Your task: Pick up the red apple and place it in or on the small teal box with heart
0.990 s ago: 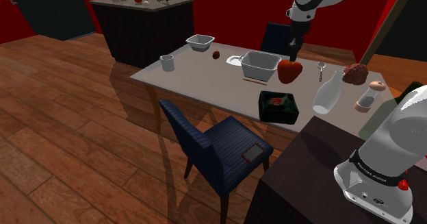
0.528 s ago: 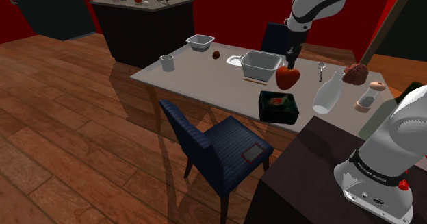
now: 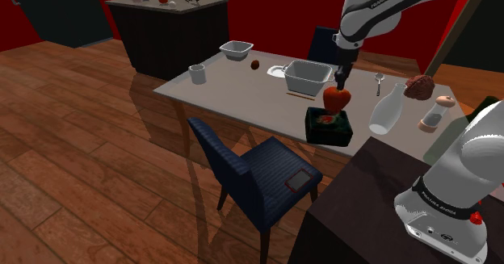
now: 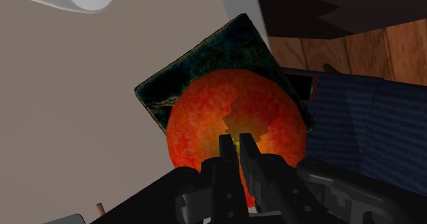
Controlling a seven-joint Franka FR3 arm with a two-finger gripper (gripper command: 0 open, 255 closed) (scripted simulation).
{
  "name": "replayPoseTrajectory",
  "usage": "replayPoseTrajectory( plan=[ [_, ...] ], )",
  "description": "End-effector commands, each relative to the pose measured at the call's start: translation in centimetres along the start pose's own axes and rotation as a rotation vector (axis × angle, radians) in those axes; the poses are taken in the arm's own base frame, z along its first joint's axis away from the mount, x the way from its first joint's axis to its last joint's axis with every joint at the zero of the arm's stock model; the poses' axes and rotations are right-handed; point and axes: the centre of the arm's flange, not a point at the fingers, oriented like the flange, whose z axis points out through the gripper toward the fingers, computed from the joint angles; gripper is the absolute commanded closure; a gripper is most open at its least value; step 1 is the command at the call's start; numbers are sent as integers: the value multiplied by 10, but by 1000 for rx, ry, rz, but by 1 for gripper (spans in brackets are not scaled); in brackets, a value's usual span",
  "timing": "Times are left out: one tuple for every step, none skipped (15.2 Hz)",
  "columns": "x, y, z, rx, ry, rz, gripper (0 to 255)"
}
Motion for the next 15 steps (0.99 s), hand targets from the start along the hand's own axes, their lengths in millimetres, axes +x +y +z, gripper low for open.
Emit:
replayPoseTrajectory(
  plan=[
    [2, -2, 10, 0, 1, 0, 255],
    [2, -2, 16, 0, 1, 0, 255],
    [3, -2, 21, 0, 1, 0, 255],
    [3, -2, 26, 0, 1, 0, 255],
    [4, -2, 33, 0, 1, 0, 255],
    [4, -2, 33, 0, 1, 0, 255],
    [4, -2, 33, 0, 1, 0, 255],
    [4, -2, 33, 0, 1, 0, 255],
    [4, -2, 33, 0, 1, 0, 255],
    [4, -2, 33, 0, 1, 0, 255],
    [4, -2, 33, 0, 1, 0, 255],
    [4, -2, 33, 0, 1, 0, 255],
    [4, -2, 33, 0, 1, 0, 255],
    [4, -2, 33, 0, 1, 0, 0],
    [4, -2, 33, 0, 1, 0, 0]
  ],
)
